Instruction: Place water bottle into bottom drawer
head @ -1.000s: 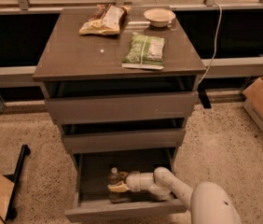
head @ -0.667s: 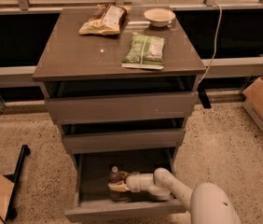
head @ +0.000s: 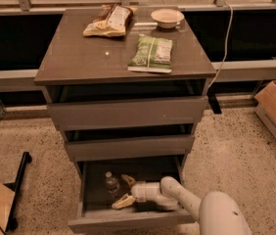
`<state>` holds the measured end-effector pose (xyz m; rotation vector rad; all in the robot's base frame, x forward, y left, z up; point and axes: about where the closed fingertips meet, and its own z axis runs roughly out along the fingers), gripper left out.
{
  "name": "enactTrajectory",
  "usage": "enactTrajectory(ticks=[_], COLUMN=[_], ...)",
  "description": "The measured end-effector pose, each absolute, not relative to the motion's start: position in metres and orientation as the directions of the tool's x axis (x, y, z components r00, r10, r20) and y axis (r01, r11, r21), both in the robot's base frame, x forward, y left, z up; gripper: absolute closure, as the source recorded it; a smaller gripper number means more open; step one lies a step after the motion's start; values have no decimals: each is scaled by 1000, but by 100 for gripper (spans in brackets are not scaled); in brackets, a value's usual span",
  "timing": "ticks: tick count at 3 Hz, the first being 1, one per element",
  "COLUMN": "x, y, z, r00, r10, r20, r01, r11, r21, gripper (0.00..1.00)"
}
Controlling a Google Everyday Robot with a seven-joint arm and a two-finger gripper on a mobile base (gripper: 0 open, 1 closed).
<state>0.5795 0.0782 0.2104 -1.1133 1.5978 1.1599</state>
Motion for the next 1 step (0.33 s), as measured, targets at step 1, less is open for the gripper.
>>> enactTrajectory(ticks=[1], x=[580], y=[78], z=[210], r00=[-245], r10=[-175], r20=[-953], r01=[-961], r11=[174], r21=[215], gripper=[0])
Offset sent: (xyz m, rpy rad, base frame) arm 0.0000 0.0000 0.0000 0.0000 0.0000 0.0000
